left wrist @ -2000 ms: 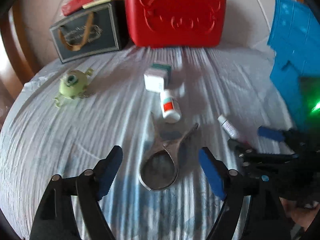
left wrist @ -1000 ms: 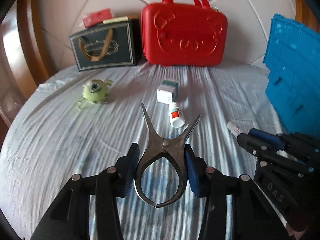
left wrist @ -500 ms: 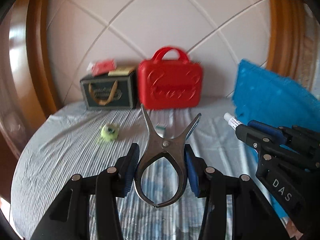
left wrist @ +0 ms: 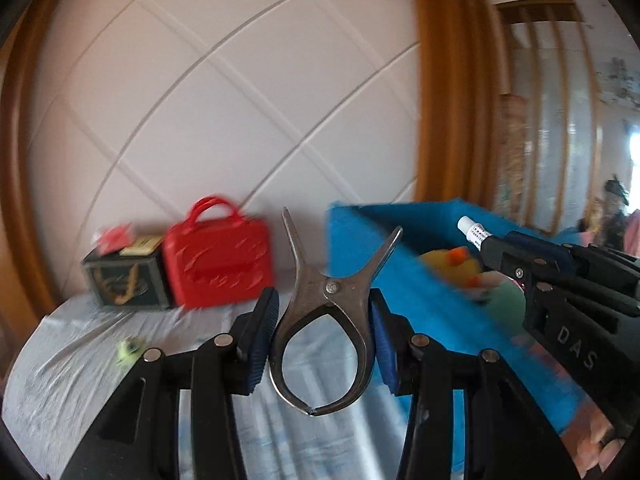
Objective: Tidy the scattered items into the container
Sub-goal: 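Lift the metal clip and white tube and carry them to the crate, then open both tools to drop the metal clip and white tube in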
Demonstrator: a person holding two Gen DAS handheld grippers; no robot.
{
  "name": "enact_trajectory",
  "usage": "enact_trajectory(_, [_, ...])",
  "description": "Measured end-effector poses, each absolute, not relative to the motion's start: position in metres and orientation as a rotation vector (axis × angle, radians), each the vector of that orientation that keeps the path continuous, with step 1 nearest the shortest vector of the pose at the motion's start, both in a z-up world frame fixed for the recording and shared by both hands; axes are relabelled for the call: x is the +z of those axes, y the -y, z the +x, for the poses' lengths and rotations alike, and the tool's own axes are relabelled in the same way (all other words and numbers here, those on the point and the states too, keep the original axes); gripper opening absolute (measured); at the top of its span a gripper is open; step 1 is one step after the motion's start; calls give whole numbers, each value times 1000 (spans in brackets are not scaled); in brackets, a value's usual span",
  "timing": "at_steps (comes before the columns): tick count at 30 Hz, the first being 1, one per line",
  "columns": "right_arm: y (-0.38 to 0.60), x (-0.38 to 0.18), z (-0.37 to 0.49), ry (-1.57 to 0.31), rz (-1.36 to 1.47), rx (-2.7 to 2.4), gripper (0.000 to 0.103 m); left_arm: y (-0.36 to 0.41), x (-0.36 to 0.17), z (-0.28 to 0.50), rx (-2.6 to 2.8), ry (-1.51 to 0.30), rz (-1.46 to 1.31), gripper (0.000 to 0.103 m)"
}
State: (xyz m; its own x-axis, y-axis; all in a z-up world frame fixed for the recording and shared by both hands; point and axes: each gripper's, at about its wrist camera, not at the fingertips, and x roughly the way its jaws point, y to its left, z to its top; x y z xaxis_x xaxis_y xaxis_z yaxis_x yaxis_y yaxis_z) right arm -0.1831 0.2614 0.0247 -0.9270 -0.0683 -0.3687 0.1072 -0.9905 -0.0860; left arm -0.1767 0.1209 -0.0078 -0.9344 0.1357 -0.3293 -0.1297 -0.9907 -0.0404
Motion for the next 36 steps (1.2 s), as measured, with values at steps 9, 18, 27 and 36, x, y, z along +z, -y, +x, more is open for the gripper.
enact_trajectory(9, [-428, 22, -194, -179, 613, -3035, 18, -287, -1, -199, 2894, 48, -575, 44])
enact_trajectory(18, [-518, -25, -229, -101, 834, -2930, 18, -359, -26, -226, 2922, -47, -855, 44])
enact_trajectory(27, [-525, -51, -244, -102, 943, -2827, 18, -368, -30, -218, 2981, -81, -906, 44])
enact_trajectory(36, [-528, -52, -230, -95, 931, -2844, 80, -360, -27, -199, 3028, -42, -854, 71])
